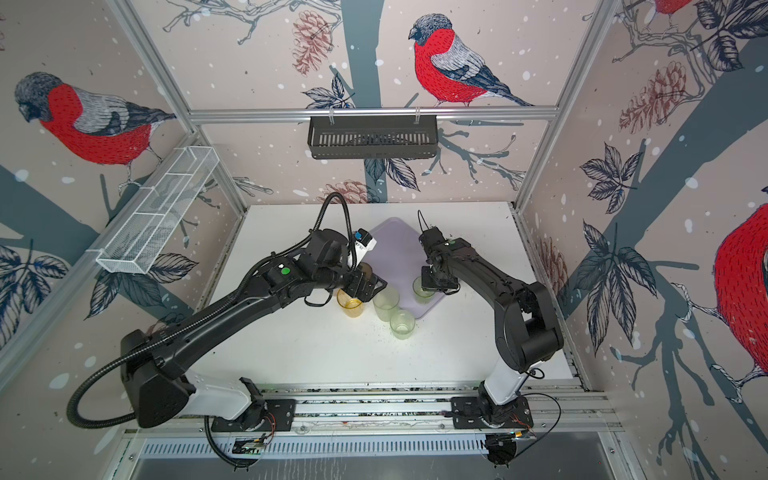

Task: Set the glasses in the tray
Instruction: 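Lift the pale green glass and set it on the tray beside the amber glass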

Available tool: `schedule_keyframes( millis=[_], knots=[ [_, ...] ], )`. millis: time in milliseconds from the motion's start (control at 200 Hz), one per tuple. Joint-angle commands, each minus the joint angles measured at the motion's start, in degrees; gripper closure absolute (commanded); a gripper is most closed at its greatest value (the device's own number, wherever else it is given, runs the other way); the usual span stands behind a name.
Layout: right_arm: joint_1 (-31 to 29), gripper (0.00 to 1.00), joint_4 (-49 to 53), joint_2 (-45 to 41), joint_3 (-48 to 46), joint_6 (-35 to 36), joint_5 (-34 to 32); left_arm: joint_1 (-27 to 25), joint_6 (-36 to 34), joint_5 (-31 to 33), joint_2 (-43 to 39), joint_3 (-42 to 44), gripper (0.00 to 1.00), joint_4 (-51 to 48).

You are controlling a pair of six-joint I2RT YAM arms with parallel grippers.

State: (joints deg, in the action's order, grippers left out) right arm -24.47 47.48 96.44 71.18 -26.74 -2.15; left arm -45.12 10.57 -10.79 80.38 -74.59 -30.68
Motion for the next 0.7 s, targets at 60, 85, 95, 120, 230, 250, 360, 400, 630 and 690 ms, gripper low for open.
schedule_keyframes(
  millis=[60,85,95,120,230,250,360,400,630,690],
  knots=[
    [-0.1,0.94,0.0,0.2,0.3,0.3,-1.2,0.1,-0.6,-0.7,0.1,-0.3,0.02,0.4],
    [-0.1,0.94,0.0,0.2,0.3,0.2,-1.2,0.2,-0.6,-0.7,0.1,-0.3,0.02,0.4],
    [-0.1,0.94,0.0,0.2,0.3,0.3,-1.2,0.2,-0.6,-0.7,0.1,-0.3,0.02,0.4],
    [-0.1,0.94,0.0,0.2,0.3,0.3,-1.2,0.2,-0.6,-0.7,0.1,-0.4,0.02,0.4],
    [-0.1,0.93,0.2,0.2,0.2,0.3,-1.4,0.2,-0.6,-0.8,0.1,-0.3,0.02,0.4],
    [0.0,0.93,0.2,0.1,0.2,0.3,-1.4,0.2,-0.6,-0.8,0.1,-0.3,0.02,0.4],
    [0.0,0.91,0.1,0.0,0.2,0.3,-1.4,0.2,-0.5,-0.8,0.0,-0.3,0.02,0.3],
    [-0.1,0.91,0.1,0.0,0.1,0.2,-1.3,0.3,-0.5,-0.8,0.0,-0.2,0.02,0.3],
    [-0.2,0.88,-0.1,-0.1,0.0,0.0,-1.3,0.2,-0.4,-0.8,-0.3,0.1,0.02,0.4],
    [-0.2,0.88,-0.2,-0.2,-0.1,0.0,-1.3,0.2,-0.3,-0.8,-0.4,0.2,0.02,0.4]
  ],
)
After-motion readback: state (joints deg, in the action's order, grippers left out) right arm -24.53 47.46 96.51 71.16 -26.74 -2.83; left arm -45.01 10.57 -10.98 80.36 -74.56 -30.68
